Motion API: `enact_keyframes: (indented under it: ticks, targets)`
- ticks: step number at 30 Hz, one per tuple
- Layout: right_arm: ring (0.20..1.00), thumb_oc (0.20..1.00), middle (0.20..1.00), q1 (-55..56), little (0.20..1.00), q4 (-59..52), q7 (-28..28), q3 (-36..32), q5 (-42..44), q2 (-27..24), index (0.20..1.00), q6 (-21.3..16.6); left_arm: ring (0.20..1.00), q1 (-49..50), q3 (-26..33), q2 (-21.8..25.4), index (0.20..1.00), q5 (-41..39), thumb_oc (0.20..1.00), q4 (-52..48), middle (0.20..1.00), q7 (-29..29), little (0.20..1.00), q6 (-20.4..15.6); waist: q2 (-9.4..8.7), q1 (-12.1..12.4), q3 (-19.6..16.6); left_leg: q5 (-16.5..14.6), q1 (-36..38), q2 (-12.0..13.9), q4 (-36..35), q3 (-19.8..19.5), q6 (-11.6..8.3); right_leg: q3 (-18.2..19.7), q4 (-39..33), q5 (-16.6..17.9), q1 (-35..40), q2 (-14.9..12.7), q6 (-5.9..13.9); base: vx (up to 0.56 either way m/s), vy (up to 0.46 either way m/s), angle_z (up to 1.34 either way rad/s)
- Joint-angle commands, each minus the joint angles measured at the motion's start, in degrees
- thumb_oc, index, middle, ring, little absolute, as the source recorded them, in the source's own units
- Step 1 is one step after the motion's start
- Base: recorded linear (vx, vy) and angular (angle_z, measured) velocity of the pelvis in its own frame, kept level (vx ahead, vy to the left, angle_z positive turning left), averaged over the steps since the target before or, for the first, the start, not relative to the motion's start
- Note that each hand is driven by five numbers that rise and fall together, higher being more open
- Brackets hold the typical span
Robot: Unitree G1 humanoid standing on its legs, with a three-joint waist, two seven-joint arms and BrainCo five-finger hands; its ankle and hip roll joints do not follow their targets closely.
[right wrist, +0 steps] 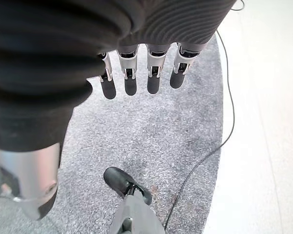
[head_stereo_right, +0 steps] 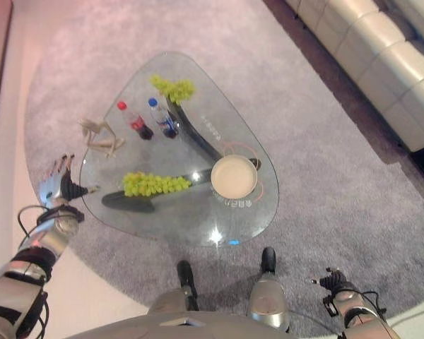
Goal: Pick up fruits into the plate
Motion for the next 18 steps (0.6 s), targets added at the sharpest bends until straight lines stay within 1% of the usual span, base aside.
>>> enact_keyframes:
  ticks: [1, 3, 5, 7, 9, 13, 15, 18]
  targets:
    - [1.000, 1.000, 1.000, -2.8, 1.000, 0.2, -1.7, 2.0, 2.7, -2.1, 1.000, -0.5, 1.000, -7.9, -2.3, 4.9, 1.000, 4.6, 1.000, 1.6, 1.000, 3.7, 1.000, 1.0, -1.72, -1.4, 4.0, -5.3, -5.7, -2.6, 7.4, -1.3, 1.85, -0.2, 5.7, -4.7, -2.5, -0.6, 0.43, -0.11, 0.015, -0.05]
    - [1.000, 1.000, 1.000, -3.3, 1.000, 0.1, -2.0, 2.2, 3.4, -2.5, 1.000, -0.5, 1.000, -10.8, -4.2, 6.0, 1.000, 5.3, 1.000, 2.8, 1.000, 3.6, 1.000, 0.5, -2.18, -1.8, 5.6, -5.3, -7.2, -2.6, 8.3, -0.9, 1.89, 0.3, 6.6, -4.6, -4.2, -0.4, 0.35, -0.09, 0.018, 0.00]
    - [1.000, 1.000, 1.000, -3.7, 1.000, 0.0, -2.0, 2.3, 4.1, -2.9, 1.000, -0.3, 1.000, -13.8, -6.2, 7.0, 1.000, 7.0, 1.000, 4.4, 1.000, 2.2, 1.000, -0.1, -2.52, -2.2, 6.9, -5.3, -8.5, -2.7, 8.6, -0.6, 1.96, 0.6, 7.2, -4.5, -5.8, -0.2, 0.32, -0.09, 0.020, -0.02]
    - [1.000, 1.000, 1.000, -3.5, 1.000, -0.3, -2.2, 2.1, 5.0, -3.0, 1.000, -0.2, 1.000, -16.6, -8.0, 8.4, 1.000, 7.9, 1.000, 5.3, 1.000, 0.9, 1.000, 0.2, -3.00, -2.5, 7.8, -5.3, -9.6, -2.9, 8.8, -0.3, 2.12, 0.7, 7.7, -4.4, -7.2, 0.1, 0.41, -0.08, -0.015, -0.02]
    - [1.000, 1.000, 1.000, -2.7, 1.000, -1.0, -2.3, 2.0, 5.1, -2.4, 1.000, -0.5, 1.000, -19.4, -9.2, 9.7, 1.000, 9.4, 1.000, 7.0, 1.000, -0.1, 1.000, 0.8, -4.36, -2.9, 8.8, -5.3, -11.2, -2.9, 9.1, 0.1, 2.40, 0.6, 8.6, -4.2, -9.4, 0.5, 0.62, -0.10, -0.059, -0.04]
    - [1.000, 1.000, 1.000, -2.4, 1.000, -1.2, -2.8, 2.0, 5.7, -2.3, 1.000, -1.3, 1.000, -22.7, -10.8, 10.8, 1.000, 9.8, 1.000, 10.0, 1.000, 0.1, 1.000, 1.4, -5.67, -3.5, 10.2, -5.5, -14.7, -2.4, 11.4, 0.1, 2.46, 0.3, 11.1, -4.2, -13.0, 0.9, 0.45, -0.07, -0.048, -0.02]
    - [1.000, 1.000, 1.000, -2.5, 1.000, -2.0, -3.2, 2.0, 6.3, -3.0, 1.000, -1.4, 1.000, -23.7, -11.0, 11.0, 1.000, 6.7, 1.000, 11.3, 1.000, 1.6, 1.000, 1.8, -6.03, -4.1, 11.4, -6.4, -17.3, -2.5, 14.4, -0.2, 2.54, 0.3, 13.7, -5.0, -15.7, 1.3, -0.04, -0.07, 0.024, -0.01]
    - [1.000, 1.000, 1.000, -2.7, 1.000, -1.8, -3.2, 2.1, 6.4, -3.4, 1.000, -1.9, 1.000, -24.8, -11.2, 10.9, 1.000, 6.8, 1.000, 12.0, 1.000, 2.3, 1.000, 1.9, -6.14, -4.4, 12.0, -6.8, -19.1, -2.3, 16.4, 0.0, 2.60, 0.0, 15.7, -5.6, -17.4, 1.6, -0.42, -0.02, 0.018, 0.00]
